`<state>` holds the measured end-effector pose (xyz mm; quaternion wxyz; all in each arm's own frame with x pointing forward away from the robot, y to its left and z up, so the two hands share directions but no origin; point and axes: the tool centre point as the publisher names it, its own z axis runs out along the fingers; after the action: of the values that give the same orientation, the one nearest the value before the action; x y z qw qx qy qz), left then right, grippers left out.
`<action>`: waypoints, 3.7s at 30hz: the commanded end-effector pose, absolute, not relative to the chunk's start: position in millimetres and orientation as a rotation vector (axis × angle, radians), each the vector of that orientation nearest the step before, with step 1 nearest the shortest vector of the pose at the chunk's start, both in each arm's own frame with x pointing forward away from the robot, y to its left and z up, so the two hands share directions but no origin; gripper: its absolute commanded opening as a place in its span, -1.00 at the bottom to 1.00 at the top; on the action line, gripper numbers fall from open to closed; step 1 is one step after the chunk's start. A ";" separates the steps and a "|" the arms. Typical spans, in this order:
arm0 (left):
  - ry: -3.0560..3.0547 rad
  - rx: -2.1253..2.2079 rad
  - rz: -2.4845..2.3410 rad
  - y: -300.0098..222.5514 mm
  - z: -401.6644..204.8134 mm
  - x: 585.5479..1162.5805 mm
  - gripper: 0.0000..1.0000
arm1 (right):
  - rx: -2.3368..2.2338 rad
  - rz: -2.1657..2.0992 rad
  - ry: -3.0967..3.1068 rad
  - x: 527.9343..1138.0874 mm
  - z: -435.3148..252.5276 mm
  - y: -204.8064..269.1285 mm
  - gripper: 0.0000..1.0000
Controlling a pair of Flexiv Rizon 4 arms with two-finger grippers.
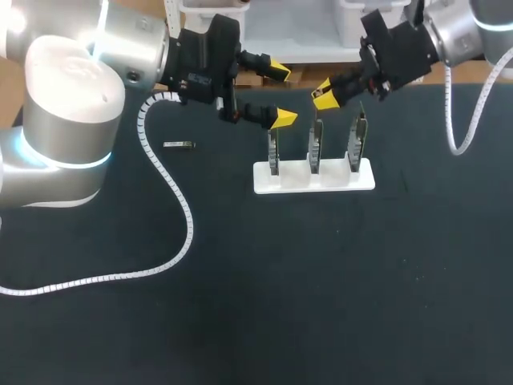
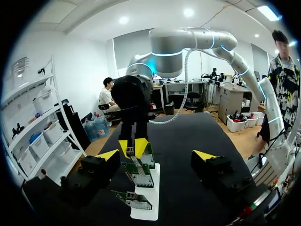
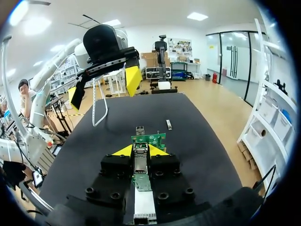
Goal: Pick up the optical module with the left hand, and insert it into the network port with the right hand.
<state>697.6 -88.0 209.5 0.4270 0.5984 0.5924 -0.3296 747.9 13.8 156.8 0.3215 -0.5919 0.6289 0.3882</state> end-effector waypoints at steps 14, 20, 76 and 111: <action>1.487 1.495 -0.819 -88.7 210.0 697.0 1.00 | -1.580 0.999 1.646 741.1 153.9 11.9 -1.00; 1.487 1.495 -0.819 -88.7 210.0 697.0 1.00 | -1.594 0.997 1.639 742.6 152.8 14.8 -1.00; 1.487 1.495 -0.819 -88.7 210.0 697.0 1.00 | -1.613 1.020 1.510 750.3 189.1 17.6 -1.00; 1.487 1.495 -0.819 -88.7 210.0 697.0 1.00 | -1.615 1.044 1.573 743.0 170.4 14.0 -1.00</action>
<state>697.6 -88.1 209.4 0.4270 0.5984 0.5924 -0.3295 743.2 13.4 171.9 0.3240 -0.6156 0.5982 0.3978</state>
